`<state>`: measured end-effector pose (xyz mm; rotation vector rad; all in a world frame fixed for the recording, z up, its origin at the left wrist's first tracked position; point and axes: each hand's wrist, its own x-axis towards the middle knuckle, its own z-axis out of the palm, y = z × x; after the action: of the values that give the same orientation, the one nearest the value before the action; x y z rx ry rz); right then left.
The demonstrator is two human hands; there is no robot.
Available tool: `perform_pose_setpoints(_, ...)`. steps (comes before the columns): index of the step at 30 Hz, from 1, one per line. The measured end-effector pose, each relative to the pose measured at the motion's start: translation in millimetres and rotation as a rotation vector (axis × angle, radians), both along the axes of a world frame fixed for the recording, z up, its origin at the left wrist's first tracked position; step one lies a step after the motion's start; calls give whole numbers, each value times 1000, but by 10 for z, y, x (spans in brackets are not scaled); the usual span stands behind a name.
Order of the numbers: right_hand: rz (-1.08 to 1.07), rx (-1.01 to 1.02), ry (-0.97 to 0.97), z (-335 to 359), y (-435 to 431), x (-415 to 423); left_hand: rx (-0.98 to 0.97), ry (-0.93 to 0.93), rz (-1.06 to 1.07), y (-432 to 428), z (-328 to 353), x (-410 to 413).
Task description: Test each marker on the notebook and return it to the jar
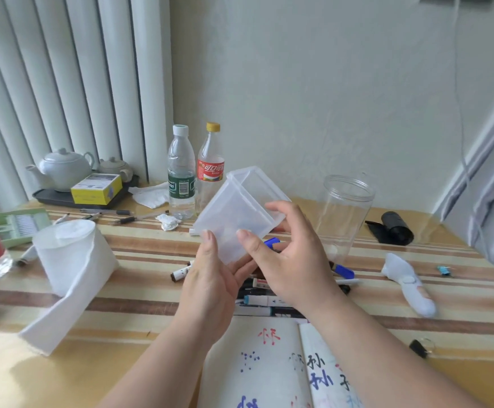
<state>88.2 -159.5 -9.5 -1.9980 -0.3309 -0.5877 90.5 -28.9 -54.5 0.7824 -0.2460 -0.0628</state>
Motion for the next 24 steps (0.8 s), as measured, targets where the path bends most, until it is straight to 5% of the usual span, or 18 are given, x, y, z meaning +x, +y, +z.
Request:
perform_pose_setpoints(3, 1, 68, -2, 82, -8, 50, 101, -2, 102, -32, -50, -10)
perform_pose_setpoints(9, -206, -68, 47, 238, -166, 779, 629, -71, 723, 80, -145, -17)
perform_pose_setpoints(16, -329, -169, 199, 35, -188, 1579, 967, -214, 947, 218, -213, 136)
perform_pose_setpoints(24, -382, -272, 264, -83, -320, 1881, 1297, 91, 879, 302, -328, 355)
